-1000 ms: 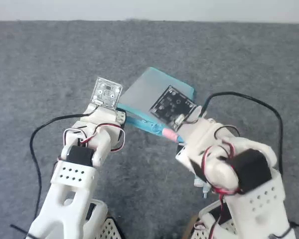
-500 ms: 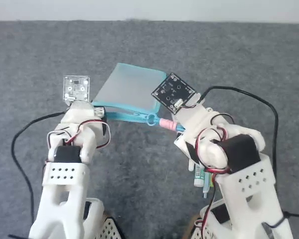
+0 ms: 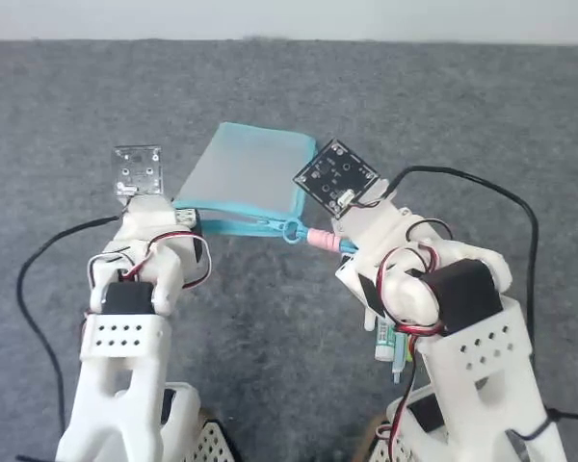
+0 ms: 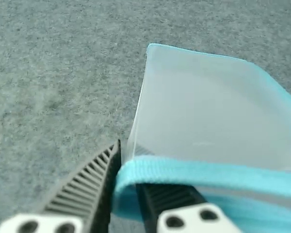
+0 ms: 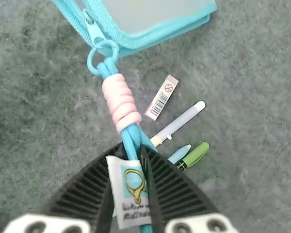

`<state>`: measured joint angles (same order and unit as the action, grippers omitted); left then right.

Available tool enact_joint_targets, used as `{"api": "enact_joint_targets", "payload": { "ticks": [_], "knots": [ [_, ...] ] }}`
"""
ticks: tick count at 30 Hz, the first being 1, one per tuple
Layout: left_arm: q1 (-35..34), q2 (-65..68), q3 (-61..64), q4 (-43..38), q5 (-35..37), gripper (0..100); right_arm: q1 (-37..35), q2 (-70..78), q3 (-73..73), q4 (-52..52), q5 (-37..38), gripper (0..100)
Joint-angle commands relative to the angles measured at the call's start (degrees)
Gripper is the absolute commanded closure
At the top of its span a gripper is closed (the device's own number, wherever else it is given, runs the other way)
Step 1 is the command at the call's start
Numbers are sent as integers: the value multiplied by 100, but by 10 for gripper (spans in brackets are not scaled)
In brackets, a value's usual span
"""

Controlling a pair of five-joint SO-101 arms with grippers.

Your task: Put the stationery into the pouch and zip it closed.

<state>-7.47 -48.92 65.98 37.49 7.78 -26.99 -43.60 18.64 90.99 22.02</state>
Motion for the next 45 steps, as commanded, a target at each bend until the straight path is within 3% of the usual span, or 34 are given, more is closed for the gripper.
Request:
{"api": "enact_joint_targets", "payload": {
  "ticks": [1,9,17,28,45],
  "knots": [
    [-149,88,-154,264,237,990,92,-48,-26,66,-141,938],
    [-185,70,-189,176,448,990,-110,-4,932,-92,-396,775],
    [-202,88,-145,176,457,990,822,251,1960,-725,-466,775],
    [-510,88,-31,62,448,989,2220,2501,2233,-1631,-703,772],
    [-633,88,48,26,422,988,2492,3538,2760,-2492,-695,776]
  ]
}}
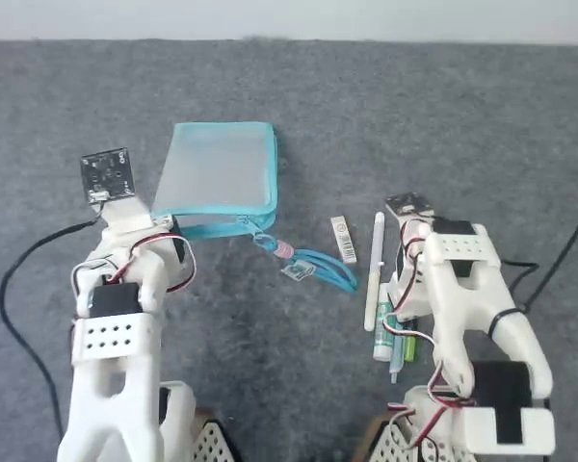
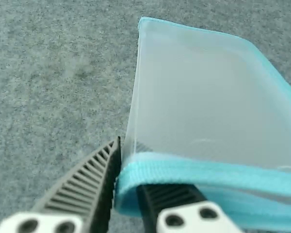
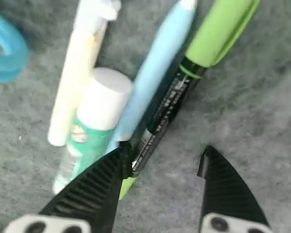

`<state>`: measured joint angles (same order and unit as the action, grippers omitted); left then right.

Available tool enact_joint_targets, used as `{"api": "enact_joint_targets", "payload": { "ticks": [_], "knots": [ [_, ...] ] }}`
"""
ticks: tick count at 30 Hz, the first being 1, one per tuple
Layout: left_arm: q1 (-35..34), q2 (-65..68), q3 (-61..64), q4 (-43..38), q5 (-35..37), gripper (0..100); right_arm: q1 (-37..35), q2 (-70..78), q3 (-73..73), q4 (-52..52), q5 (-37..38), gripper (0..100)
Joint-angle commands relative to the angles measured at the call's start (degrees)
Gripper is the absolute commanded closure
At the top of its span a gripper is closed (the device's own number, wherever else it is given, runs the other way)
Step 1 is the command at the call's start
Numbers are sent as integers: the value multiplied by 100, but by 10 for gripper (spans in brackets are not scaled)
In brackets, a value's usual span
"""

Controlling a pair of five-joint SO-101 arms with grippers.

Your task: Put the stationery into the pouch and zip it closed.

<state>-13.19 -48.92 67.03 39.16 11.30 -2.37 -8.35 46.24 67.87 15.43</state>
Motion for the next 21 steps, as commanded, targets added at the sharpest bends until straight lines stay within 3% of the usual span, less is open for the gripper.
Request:
{"api": "enact_joint_targets", "payload": {
  "ticks": [1,8,15,21],
  "knots": [
    [-62,88,-57,-141,70,988,22,57,0,-198,-44,781],
    [-62,53,31,-149,70,988,189,303,-132,-374,0,985],
    [-18,88,40,-167,114,988,664,136,-1108,163,281,992],
    [123,88,40,-176,422,988,268,-804,-1785,1042,290,992]
  ]
}}
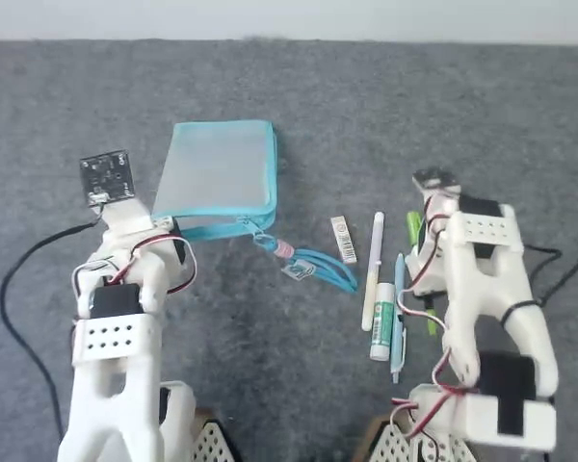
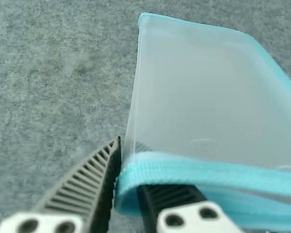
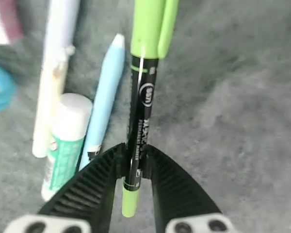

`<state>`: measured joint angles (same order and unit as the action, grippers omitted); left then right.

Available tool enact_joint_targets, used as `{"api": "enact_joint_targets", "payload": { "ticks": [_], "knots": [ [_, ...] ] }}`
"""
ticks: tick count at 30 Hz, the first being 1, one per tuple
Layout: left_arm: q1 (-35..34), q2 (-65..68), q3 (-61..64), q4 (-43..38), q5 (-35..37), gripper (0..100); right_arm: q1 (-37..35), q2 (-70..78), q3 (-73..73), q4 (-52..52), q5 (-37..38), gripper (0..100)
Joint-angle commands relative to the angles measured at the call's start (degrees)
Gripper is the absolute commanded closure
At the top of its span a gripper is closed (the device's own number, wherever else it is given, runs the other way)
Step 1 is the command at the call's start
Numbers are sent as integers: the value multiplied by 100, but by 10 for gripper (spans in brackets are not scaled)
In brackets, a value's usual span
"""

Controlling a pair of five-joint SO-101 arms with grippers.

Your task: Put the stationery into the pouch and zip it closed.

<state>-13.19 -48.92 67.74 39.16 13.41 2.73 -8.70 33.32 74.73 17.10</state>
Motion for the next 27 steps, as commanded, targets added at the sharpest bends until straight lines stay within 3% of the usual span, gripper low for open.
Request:
{"api": "enact_joint_targets", "payload": {
  "ticks": [1,8,13,17,21,27],
  "knots": [
    [193,88,-31,-176,220,988,-356,-1015,-536,470,123,992],
    [396,88,444,-1064,229,988,-1807,-2686,-879,1508,624,992],
    [695,97,470,-1108,229,988,-3371,-3011,-1160,2097,932,992],
    [870,97,514,-1134,211,988,-4233,-3011,-1275,2246,923,992],
    [958,97,655,-1380,193,988,-4374,-2633,-1371,2255,712,992],
    [958,97,681,-1389,185,988,-4031,-1095,-2338,2255,325,992]
  ]
}}
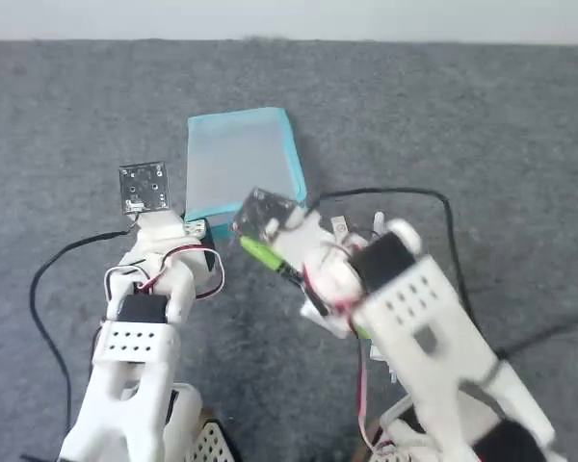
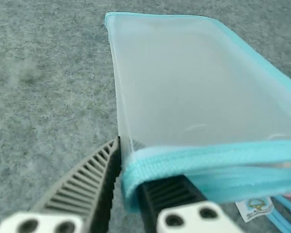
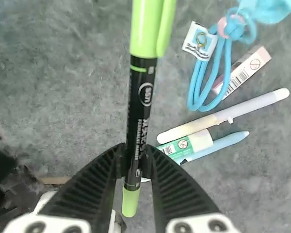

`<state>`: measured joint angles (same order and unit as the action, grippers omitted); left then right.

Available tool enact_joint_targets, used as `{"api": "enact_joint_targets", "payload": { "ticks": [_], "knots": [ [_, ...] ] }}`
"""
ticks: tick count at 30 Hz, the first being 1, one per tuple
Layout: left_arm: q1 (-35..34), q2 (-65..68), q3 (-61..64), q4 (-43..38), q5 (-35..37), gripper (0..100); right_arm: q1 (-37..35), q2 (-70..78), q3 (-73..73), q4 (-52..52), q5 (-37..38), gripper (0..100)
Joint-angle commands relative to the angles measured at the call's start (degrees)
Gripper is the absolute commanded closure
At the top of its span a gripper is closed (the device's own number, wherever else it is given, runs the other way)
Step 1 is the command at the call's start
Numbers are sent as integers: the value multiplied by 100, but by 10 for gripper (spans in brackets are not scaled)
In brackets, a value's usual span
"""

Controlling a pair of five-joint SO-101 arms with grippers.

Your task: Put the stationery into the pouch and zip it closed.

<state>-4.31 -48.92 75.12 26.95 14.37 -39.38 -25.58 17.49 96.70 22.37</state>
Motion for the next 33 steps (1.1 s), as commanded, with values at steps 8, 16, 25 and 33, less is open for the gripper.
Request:
{"api": "enact_joint_targets", "payload": {
  "ticks": [8,16,25,33],
  "knots": [
    [70,97,-40,-167,-62,988,224,2141,-2251,374,-387,992],
    [70,97,-40,-167,-62,988,110,2492,-2048,558,-44,992],
    [62,97,-40,-167,-70,988,31,2484,-1864,549,9,992],
    [70,88,-31,-158,-70,988,127,2958,-2558,585,-413,992]
  ]
}}
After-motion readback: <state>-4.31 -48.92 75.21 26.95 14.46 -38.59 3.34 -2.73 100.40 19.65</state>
